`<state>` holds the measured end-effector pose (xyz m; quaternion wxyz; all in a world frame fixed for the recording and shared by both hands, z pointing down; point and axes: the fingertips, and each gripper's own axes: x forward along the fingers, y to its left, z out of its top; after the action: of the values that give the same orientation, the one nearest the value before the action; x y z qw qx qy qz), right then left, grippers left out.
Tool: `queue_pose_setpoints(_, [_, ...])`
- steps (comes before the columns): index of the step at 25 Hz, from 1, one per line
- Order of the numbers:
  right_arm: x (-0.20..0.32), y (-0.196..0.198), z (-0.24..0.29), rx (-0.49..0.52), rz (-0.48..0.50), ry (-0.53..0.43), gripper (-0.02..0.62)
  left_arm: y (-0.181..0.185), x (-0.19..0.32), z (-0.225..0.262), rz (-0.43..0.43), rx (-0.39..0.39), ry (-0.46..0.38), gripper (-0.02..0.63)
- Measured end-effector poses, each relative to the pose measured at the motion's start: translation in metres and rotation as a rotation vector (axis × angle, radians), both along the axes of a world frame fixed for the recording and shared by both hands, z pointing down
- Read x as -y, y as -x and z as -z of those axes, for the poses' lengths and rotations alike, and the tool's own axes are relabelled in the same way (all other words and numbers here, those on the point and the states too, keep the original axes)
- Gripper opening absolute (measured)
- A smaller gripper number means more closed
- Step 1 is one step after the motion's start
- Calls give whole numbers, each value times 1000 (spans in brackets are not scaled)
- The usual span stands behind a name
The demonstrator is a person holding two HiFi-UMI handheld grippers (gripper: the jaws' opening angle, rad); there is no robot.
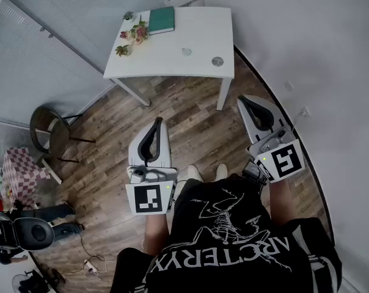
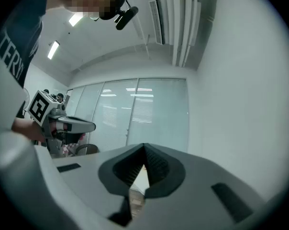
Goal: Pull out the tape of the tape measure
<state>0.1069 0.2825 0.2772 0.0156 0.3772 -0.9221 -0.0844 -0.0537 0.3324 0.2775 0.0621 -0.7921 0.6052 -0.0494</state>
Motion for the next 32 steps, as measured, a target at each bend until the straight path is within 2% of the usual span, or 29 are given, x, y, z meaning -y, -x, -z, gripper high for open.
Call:
queue_pose_setpoints(11, [27, -3, -1, 9, 16, 1, 8, 1, 26, -2, 29, 13, -1, 11])
queue_pose_setpoints(15, [40, -15, 0, 17, 3, -13, 8, -5, 38, -4, 49, 10, 5, 11])
queue_pose_setpoints(20, [59, -36, -3, 22, 17, -3, 8, -20, 57, -2, 62, 25, -51, 11])
queue_pose_setpoints(23, [75, -42, -13, 22, 27, 18, 8, -25, 71, -9, 71, 28, -39, 11])
queue_pose_setpoints(28, [114, -28, -21, 22, 43, 42, 8, -12, 108, -16, 77, 41, -14, 11])
queue_pose_setpoints(32, [158, -1, -30, 3, 37, 50, 8, 11, 155, -22, 58, 31, -31, 11])
